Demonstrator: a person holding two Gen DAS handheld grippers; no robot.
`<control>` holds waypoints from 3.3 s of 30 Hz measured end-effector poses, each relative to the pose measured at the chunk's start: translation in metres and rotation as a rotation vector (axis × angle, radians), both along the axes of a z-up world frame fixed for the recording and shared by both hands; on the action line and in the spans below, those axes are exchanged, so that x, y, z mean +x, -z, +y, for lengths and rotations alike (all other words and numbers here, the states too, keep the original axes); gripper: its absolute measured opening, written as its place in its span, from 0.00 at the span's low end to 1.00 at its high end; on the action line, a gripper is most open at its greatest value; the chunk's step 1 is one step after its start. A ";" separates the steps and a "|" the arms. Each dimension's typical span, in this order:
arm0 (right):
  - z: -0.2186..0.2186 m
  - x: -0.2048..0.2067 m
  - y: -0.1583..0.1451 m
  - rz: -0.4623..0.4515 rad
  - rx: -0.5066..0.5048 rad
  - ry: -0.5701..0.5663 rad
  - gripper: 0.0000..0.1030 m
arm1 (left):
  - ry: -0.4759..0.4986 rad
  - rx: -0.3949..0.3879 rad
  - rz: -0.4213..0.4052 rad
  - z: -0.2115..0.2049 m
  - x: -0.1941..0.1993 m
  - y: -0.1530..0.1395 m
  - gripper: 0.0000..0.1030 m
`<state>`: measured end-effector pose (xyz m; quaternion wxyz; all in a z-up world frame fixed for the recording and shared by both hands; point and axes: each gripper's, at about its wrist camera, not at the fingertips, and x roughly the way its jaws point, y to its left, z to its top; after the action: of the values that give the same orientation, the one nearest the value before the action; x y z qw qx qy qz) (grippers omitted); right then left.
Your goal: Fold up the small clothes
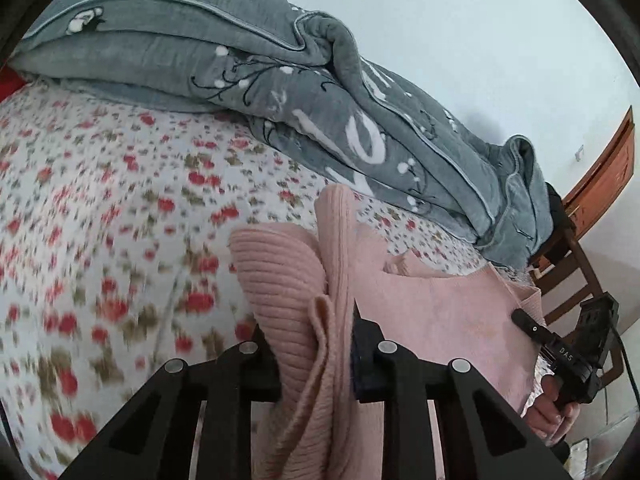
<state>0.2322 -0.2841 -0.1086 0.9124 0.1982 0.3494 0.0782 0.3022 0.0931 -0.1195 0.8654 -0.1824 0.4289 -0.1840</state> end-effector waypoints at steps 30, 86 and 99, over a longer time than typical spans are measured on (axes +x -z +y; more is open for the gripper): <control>0.053 0.035 0.072 0.104 -0.214 0.026 0.25 | -0.051 0.336 -0.091 -0.062 0.005 0.060 0.49; 0.091 -0.165 -0.010 0.084 -0.262 0.085 0.38 | -0.221 0.149 -0.025 0.038 -0.180 -0.002 0.52; 0.109 -0.136 0.006 0.098 -0.223 0.069 0.38 | -0.128 0.000 0.060 0.041 -0.136 0.052 0.52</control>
<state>0.0964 -0.1749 -0.1144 0.9128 0.1112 0.3931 -0.0023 0.1660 0.1343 -0.1713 0.8622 -0.2147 0.4421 -0.1229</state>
